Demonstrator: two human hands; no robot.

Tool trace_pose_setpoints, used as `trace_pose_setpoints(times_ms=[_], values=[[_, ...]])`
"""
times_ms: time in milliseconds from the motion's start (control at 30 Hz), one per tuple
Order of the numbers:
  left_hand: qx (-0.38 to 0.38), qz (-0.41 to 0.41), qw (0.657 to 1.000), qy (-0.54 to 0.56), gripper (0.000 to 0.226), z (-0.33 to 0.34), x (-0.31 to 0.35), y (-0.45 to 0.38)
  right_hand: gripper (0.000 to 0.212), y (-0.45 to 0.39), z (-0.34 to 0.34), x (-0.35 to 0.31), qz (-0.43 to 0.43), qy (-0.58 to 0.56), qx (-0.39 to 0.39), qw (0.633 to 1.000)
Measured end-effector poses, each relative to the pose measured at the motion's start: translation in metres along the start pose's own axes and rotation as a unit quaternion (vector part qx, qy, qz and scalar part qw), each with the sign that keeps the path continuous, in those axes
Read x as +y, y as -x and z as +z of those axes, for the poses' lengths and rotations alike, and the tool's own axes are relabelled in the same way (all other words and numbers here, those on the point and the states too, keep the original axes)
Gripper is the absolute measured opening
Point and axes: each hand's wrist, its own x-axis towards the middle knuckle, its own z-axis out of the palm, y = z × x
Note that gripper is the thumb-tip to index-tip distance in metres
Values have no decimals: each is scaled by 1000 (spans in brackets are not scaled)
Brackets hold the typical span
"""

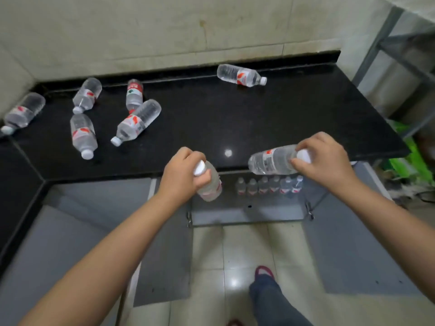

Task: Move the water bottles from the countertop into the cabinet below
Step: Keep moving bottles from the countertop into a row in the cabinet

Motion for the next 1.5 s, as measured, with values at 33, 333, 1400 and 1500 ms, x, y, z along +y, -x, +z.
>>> trace_pose_setpoints(times_ms=[33, 333, 1400, 1500], values=[[-27, -26, 999, -5, 46, 2, 0, 10, 22, 6, 0, -6, 2, -8, -29, 1000], [-308, -213, 927, -29, 29, 78, -38, 113, 28, 66, 100, -6, 47, 15, -333, 942], [-220, -253, 928, -161, 61, 507, -340, 80, 42, -9, 584, 183, -87, 126, -339, 928], [-247, -216, 934, -144, 64, 507, -350, 78, 32, -1, 584, 187, -126, 136, -311, 932]])
